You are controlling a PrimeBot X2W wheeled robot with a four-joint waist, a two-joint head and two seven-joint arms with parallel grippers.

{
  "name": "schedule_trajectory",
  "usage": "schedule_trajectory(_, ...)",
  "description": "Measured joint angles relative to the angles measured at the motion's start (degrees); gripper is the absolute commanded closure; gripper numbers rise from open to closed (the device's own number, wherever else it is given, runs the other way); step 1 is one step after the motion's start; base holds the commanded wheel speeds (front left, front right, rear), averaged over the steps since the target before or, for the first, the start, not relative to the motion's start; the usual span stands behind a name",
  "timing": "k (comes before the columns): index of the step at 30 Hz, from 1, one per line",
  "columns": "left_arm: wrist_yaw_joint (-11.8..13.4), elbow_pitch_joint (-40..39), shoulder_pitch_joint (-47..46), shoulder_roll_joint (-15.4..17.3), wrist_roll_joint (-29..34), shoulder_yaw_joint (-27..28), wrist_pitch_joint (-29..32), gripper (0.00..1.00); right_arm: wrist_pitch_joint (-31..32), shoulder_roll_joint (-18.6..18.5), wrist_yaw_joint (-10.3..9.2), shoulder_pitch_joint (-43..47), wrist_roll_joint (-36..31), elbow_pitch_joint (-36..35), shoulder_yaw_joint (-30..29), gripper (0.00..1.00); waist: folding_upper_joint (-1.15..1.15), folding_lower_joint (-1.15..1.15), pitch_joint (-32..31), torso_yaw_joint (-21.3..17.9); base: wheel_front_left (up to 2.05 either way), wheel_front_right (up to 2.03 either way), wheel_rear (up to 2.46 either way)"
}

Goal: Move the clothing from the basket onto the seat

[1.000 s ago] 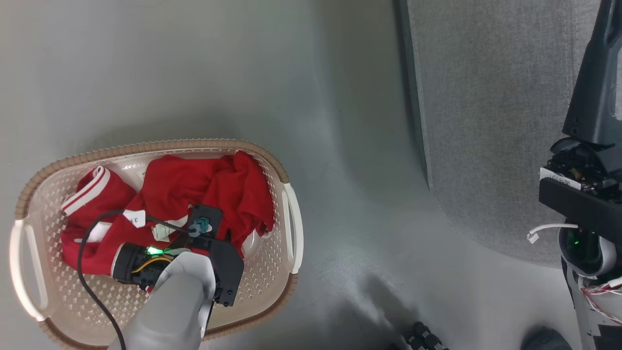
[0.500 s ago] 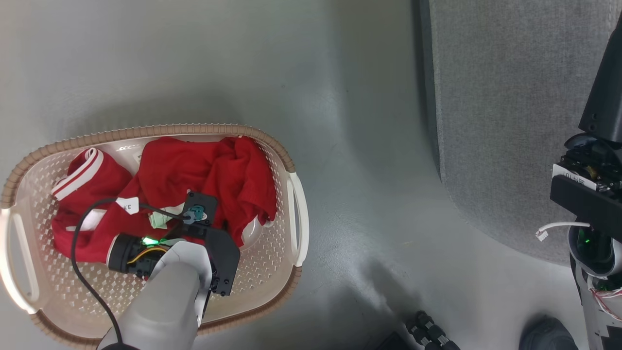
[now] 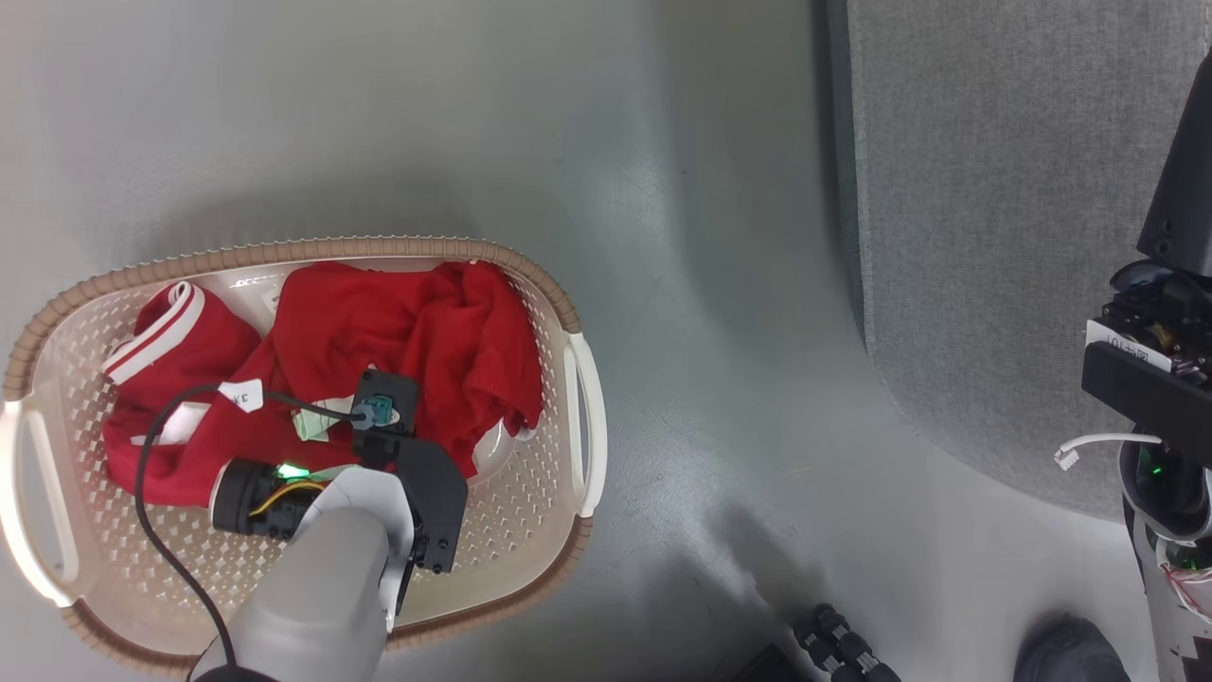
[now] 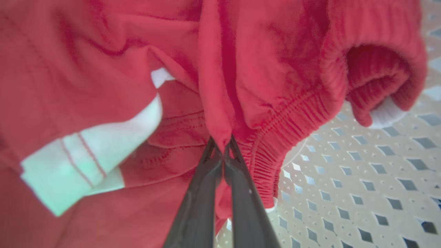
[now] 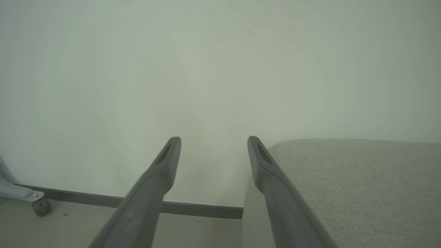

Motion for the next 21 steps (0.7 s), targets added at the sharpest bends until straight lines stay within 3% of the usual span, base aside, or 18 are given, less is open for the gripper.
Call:
schedule_trajectory(15, -1.07, -0.07, -0.93, -0.04, -1.89, -1.77, -2.75, 1.0, -0.08, -0.32, 0.1, 0.39, 0.0, 5.33, -0.01, 0.0, 0.0, 0.0, -3.47, 1.27, 0.0, 0.0, 0.0)
schedule_trajectory(21, -1.66, -0.26, -0.29, -0.05, -1.48, -3.2, -4.89, 1.0, -0.14, -0.36, 1.07, 1.21, 0.0, 8.72, 0.67, 0.0, 0.0, 0.0, -6.65, 2.09, 0.0, 0.0, 0.0)
